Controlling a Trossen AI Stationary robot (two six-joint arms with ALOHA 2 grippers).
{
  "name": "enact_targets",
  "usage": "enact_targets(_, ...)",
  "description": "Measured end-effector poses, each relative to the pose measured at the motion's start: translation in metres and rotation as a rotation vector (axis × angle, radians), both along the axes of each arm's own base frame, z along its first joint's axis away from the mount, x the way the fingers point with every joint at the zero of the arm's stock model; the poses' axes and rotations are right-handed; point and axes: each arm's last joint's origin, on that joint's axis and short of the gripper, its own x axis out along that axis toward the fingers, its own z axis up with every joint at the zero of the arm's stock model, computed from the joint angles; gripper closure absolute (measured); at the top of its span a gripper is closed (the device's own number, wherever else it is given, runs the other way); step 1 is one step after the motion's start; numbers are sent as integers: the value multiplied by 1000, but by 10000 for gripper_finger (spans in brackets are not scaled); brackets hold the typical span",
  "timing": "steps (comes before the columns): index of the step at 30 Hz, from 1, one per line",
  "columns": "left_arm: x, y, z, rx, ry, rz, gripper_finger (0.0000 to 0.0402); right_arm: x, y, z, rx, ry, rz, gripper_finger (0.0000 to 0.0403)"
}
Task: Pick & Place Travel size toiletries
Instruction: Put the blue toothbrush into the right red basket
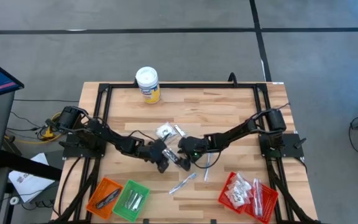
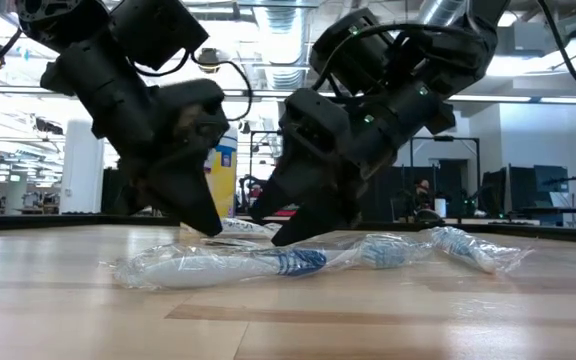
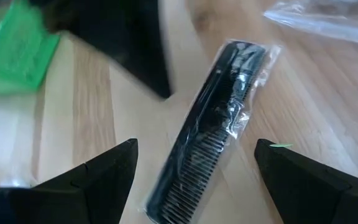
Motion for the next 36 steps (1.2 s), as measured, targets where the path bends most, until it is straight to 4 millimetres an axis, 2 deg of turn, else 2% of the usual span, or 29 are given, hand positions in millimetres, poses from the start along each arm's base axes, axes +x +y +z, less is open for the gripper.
enact_targets(4,5,-3,5,20,-61,-137,402,5,-6,10,34,14,8,81)
enact_targets(7,6,-1,5,53,-70,-170,402,6,-9,25,25,42,29,87)
enact_targets(11,8,4,6,51,-84,-195,402,6,-11,68,-6,3,56,112)
enact_targets(15,9,6,7,51,-87,-232,402,-9,-9,94,-52,36,101,137)
enact_targets(19,10,7,7,73,-100,-278,402,-29,2,121,-56,55,139,155)
enact_targets(23,12,7,5,102,-103,-323,402,-49,15,134,-35,120,156,170)
enact_targets(26,22,7,2,80,-99,-365,402,-62,24,141,-4,173,133,189)
enact_targets(29,37,4,-4,80,-96,-411,402,-70,34,138,8,243,131,238)
enact_targets(33,62,-1,-9,78,-107,-426,402,-75,47,135,8,274,155,366)
enact_targets(34,68,-2,-10,78,-109,-425,402,-76,50,134,3,276,153,383)
enact_targets(36,76,-3,-14,74,-95,-414,402,-79,55,133,-10,288,125,386)
